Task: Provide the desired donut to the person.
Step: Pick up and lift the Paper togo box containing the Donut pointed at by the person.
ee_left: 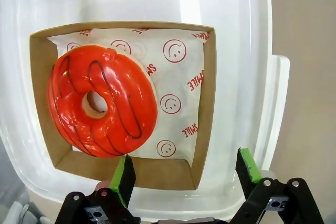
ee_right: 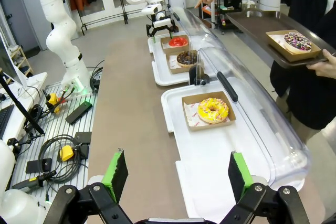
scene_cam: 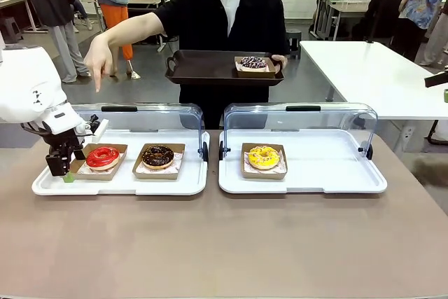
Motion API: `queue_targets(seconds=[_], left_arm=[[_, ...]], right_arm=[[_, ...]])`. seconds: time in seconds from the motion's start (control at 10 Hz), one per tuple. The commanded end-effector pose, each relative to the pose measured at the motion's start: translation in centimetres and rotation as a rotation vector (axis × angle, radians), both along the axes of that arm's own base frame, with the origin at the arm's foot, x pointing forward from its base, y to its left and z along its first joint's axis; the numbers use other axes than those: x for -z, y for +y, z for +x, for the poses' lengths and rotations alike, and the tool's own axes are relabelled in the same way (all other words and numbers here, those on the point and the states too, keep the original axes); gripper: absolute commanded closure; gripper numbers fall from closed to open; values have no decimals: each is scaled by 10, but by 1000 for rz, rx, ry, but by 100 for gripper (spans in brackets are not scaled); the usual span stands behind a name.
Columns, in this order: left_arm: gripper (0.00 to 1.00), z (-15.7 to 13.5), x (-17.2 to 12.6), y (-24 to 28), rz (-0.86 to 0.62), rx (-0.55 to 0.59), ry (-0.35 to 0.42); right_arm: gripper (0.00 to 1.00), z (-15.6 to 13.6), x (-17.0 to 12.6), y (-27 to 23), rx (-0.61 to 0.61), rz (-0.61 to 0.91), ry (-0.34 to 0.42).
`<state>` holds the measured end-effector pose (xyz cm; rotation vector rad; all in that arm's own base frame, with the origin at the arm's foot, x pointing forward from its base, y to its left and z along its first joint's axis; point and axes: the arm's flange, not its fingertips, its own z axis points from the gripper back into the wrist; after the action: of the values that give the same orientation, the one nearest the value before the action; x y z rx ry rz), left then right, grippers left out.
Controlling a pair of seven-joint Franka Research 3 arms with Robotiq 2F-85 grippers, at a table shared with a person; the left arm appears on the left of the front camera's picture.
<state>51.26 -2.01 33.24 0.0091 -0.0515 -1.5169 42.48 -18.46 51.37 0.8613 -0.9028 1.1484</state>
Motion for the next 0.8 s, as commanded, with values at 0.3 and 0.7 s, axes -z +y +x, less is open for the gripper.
queue_targets(seconds=[0.3,0.7], left_arm=[[94,4,4,3,-18,26,9],[91,3,5,5,-15,25,13]], right_arm=[[0,0,1,2,2,10,13],[0,0,1,2,2,10,13]])
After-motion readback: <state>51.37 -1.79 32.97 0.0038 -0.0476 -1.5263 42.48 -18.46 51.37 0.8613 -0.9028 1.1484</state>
